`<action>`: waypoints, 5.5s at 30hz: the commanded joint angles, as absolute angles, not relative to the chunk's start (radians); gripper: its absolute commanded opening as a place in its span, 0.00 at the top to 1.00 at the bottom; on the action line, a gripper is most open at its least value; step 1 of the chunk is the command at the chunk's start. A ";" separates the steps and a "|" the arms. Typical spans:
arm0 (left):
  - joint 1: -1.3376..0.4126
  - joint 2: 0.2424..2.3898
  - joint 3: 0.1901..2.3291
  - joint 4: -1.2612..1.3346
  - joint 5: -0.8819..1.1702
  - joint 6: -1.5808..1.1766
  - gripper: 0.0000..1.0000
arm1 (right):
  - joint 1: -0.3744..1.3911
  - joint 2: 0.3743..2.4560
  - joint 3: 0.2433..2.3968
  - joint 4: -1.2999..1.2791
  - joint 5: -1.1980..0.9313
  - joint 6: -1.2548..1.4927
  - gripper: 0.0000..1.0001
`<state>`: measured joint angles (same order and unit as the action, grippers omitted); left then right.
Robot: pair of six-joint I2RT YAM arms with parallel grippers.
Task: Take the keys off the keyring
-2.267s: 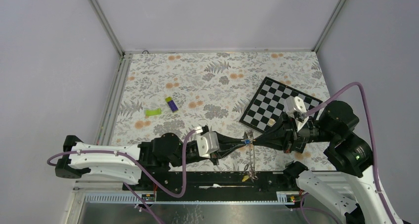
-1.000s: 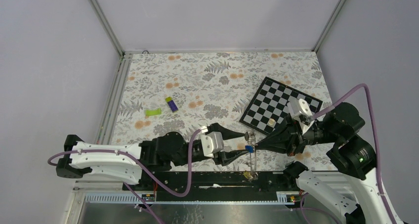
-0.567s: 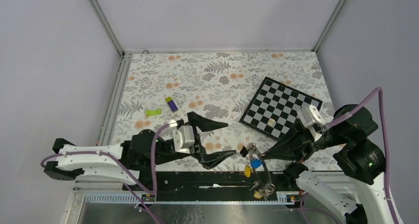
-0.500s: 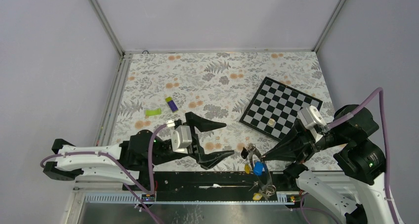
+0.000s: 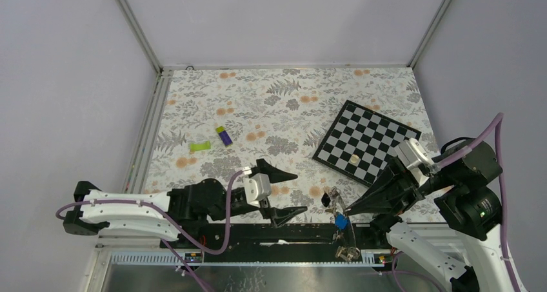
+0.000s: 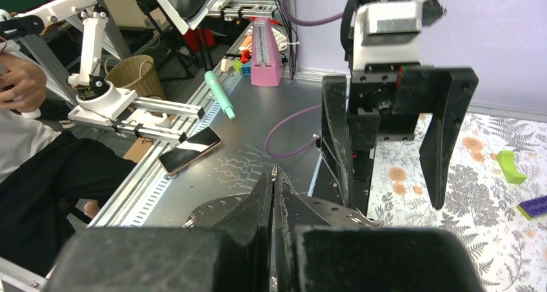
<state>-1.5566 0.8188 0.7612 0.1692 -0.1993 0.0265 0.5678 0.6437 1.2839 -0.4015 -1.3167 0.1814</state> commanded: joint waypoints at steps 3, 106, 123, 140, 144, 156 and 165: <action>-1.557 0.826 0.714 0.303 -0.226 0.005 0.16 | 0.570 0.626 1.262 -0.198 -1.373 0.314 1.00; -1.557 0.888 0.926 0.241 -0.299 0.276 1.00 | 0.571 0.532 1.060 -0.264 -1.240 0.266 0.78; -1.557 0.906 0.996 0.175 -0.274 0.316 1.00 | 0.570 0.488 1.045 -0.343 -0.970 0.162 0.54; -1.557 0.954 1.061 0.142 -0.296 0.317 1.00 | 0.570 0.510 0.990 -0.050 -0.940 0.341 0.60; -1.556 0.971 1.086 0.131 -0.331 0.311 1.00 | 0.570 0.525 0.991 -0.069 -0.934 0.338 0.62; -1.557 1.017 1.139 0.094 -0.455 0.305 1.00 | 0.571 0.576 1.016 -0.147 -0.875 0.293 0.69; -1.557 1.043 1.170 0.066 -0.485 0.303 1.00 | 0.571 0.595 0.998 -0.109 -0.880 0.311 0.74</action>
<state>-1.5566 1.0451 1.1046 0.0055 -0.4465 0.3069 0.5678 0.5831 0.9901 -0.1532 -0.8814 0.3073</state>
